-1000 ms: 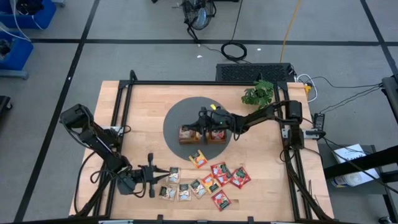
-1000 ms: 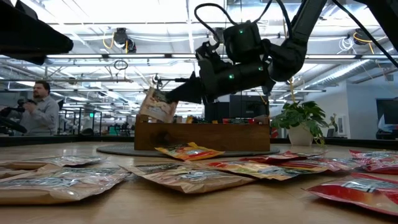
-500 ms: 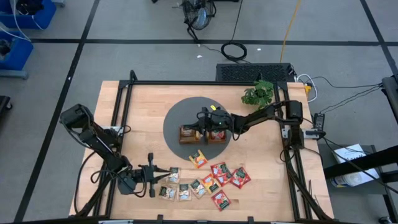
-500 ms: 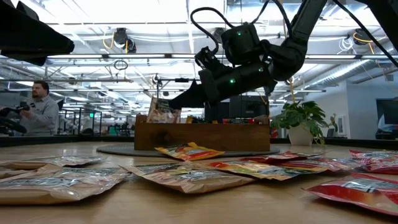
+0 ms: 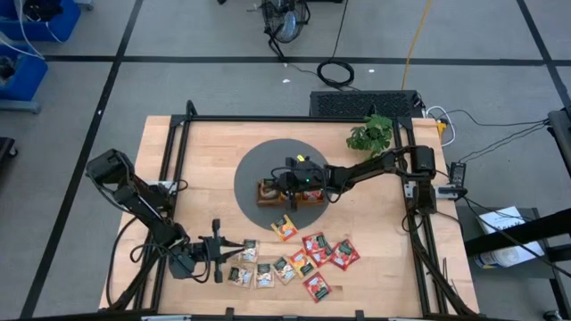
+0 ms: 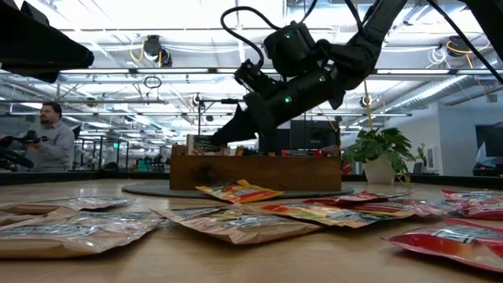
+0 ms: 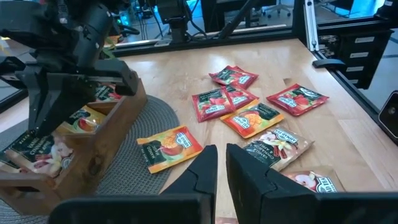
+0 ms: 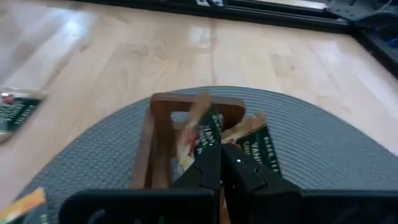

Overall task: Pick & Place Tea
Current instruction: Put the cinnamon tea sachet into the left compartment of the wooden organizer

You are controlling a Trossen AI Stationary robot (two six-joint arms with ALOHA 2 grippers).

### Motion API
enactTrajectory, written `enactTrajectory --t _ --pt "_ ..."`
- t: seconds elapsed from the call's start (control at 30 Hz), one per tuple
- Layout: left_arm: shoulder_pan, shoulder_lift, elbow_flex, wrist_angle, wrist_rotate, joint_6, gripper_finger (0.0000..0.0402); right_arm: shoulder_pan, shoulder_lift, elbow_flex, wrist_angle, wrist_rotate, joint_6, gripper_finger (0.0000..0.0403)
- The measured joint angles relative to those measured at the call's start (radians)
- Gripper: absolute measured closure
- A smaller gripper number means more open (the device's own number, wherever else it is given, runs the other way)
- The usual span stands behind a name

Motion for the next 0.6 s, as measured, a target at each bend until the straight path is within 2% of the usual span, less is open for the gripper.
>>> enactTrajectory --t 0.27,0.6 --pt "0.000 0.000 0.000 0.000 0.000 -0.028 0.0360 0.003 0.000 0.000 -0.010 0.000 -0.002 0.0390" --pt "0.000 0.000 0.000 0.000 0.000 -0.053 0.0360 0.003 0.000 0.000 -0.014 -0.002 0.001 0.0313"
